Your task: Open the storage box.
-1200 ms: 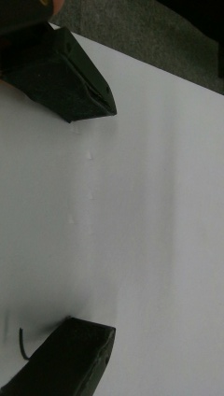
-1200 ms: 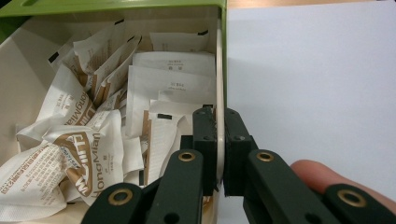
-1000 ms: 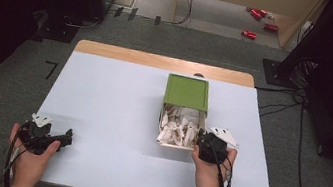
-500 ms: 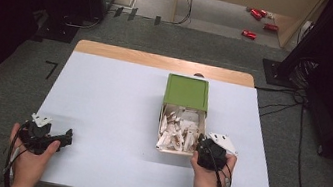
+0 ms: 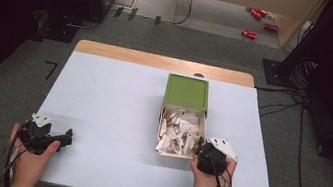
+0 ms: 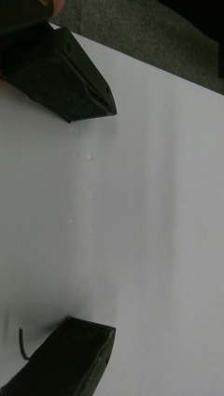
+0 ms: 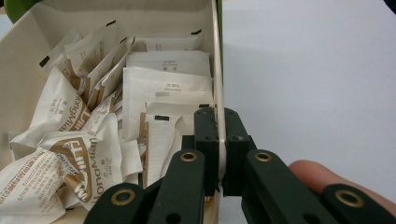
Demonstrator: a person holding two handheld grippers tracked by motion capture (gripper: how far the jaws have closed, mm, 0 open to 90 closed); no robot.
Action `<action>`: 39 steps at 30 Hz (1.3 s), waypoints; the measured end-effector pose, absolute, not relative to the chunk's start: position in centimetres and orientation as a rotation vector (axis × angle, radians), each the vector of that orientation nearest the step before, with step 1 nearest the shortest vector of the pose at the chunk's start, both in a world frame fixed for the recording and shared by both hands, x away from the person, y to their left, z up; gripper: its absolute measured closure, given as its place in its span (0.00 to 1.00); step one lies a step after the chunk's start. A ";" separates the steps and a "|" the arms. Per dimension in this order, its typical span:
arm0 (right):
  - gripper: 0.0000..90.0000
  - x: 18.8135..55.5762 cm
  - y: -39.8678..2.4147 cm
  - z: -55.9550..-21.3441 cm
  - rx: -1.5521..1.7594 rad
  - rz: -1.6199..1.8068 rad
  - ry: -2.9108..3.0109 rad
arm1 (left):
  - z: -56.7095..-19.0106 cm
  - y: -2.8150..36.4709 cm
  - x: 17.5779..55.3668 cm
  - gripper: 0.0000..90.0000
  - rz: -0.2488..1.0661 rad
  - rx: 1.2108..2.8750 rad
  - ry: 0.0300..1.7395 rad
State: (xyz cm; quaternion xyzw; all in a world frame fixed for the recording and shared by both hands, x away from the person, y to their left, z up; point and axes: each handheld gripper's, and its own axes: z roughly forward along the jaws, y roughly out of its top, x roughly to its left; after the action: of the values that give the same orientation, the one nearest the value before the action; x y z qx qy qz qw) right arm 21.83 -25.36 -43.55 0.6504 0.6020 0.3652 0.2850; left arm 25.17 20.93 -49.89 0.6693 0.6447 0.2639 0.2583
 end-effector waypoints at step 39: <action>0.43 19.6 -25.5 -40.4 1.704 1.121 1.634 | -49.9 20.9 25.2 0.00 0.715 1.816 1.748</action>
State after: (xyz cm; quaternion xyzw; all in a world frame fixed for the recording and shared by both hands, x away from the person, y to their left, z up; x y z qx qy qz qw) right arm 19.63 -25.55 -40.41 0.6294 0.6035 0.4141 0.2611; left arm 25.16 20.94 -49.88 0.6698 0.6445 0.2638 0.2577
